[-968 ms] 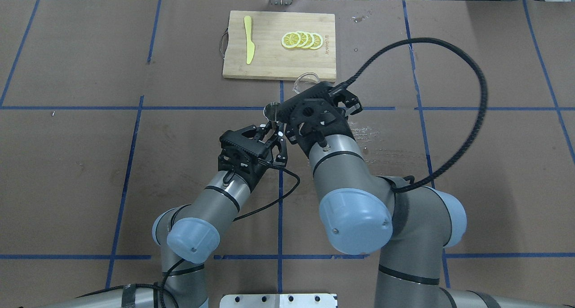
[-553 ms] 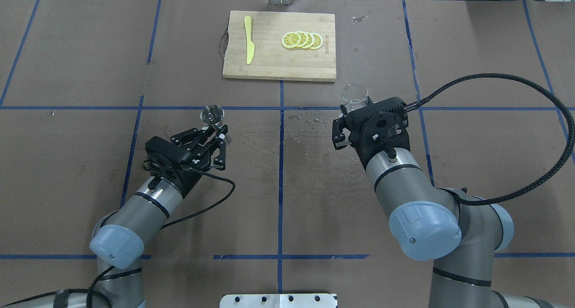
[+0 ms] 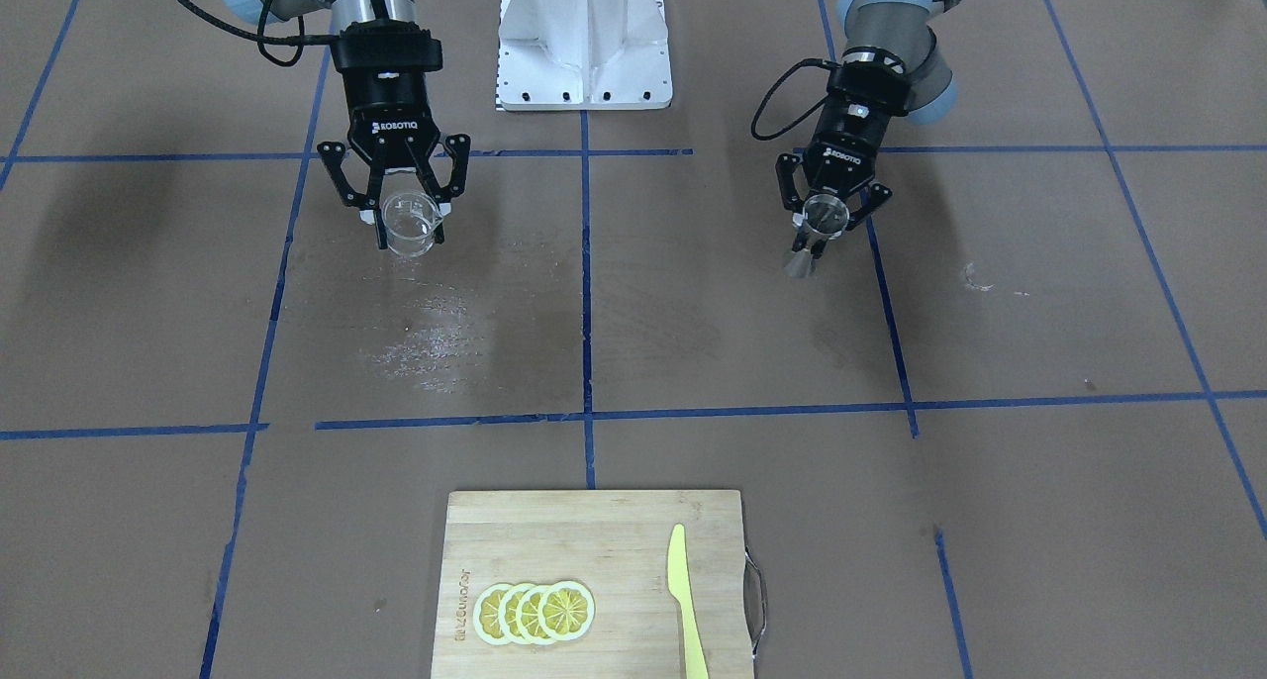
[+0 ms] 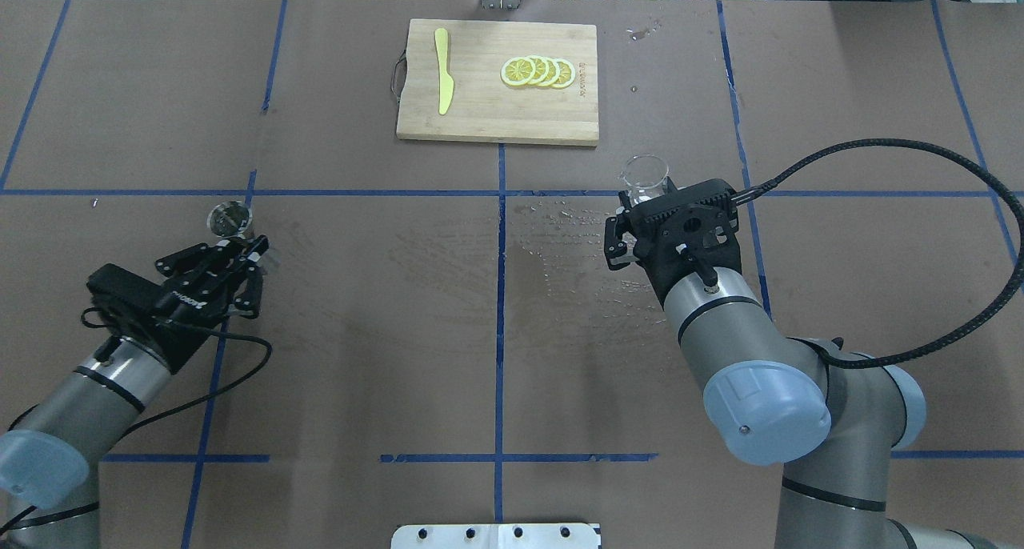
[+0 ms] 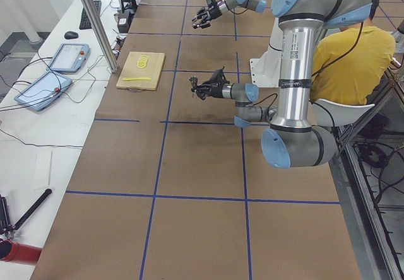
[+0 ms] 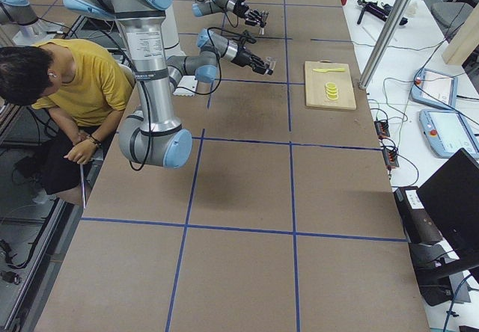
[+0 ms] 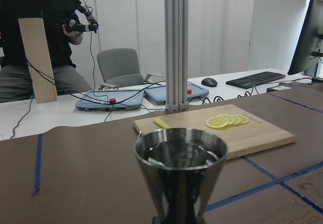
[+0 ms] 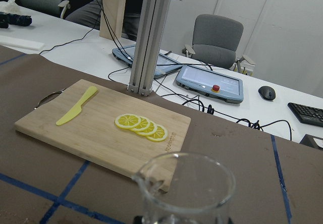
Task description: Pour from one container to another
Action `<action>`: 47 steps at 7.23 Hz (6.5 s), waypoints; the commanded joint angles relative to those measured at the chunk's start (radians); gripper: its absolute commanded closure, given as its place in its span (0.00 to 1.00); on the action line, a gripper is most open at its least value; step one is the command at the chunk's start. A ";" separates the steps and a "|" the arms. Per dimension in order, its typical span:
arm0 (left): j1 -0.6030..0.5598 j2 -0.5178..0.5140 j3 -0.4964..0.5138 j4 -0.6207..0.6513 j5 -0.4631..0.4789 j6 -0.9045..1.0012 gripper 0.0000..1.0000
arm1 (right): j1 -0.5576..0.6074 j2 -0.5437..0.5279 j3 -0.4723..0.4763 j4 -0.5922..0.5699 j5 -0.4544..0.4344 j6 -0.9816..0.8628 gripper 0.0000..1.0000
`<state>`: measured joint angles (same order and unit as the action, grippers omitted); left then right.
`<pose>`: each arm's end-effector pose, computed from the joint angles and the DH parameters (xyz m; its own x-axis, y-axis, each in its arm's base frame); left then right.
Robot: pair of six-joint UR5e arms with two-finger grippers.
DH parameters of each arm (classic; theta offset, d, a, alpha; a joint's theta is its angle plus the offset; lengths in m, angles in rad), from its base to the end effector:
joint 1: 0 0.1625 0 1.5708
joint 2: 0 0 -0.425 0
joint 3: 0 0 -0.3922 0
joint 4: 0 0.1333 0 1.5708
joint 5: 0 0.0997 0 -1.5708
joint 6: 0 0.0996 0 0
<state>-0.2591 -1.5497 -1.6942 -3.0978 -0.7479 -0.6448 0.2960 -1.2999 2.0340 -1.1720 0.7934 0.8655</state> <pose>0.3753 -0.3129 0.4439 0.6707 0.3846 -0.6343 0.5751 0.2704 0.7721 -0.4300 -0.3435 0.2491 0.8375 -0.2276 0.4968 -0.3580 0.4582 0.8136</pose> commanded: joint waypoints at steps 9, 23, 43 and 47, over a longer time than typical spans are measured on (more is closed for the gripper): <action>0.064 0.246 0.163 -0.139 0.074 -0.240 1.00 | -0.003 -0.007 -0.002 0.000 0.001 0.007 1.00; 0.169 0.234 0.197 -0.127 0.166 -0.377 0.86 | -0.005 -0.001 -0.003 0.000 0.001 0.007 1.00; 0.159 0.515 -0.004 -0.125 -0.282 -0.371 0.00 | -0.005 0.004 0.017 0.002 0.000 0.009 1.00; -0.171 0.634 0.034 -0.127 -0.671 -0.104 0.00 | -0.003 -0.121 0.037 0.056 0.000 0.082 1.00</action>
<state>-0.2830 -0.9248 -1.6923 -3.2243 -1.2832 -0.9016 0.2924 -1.3511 2.0573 -1.1567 0.7931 0.8971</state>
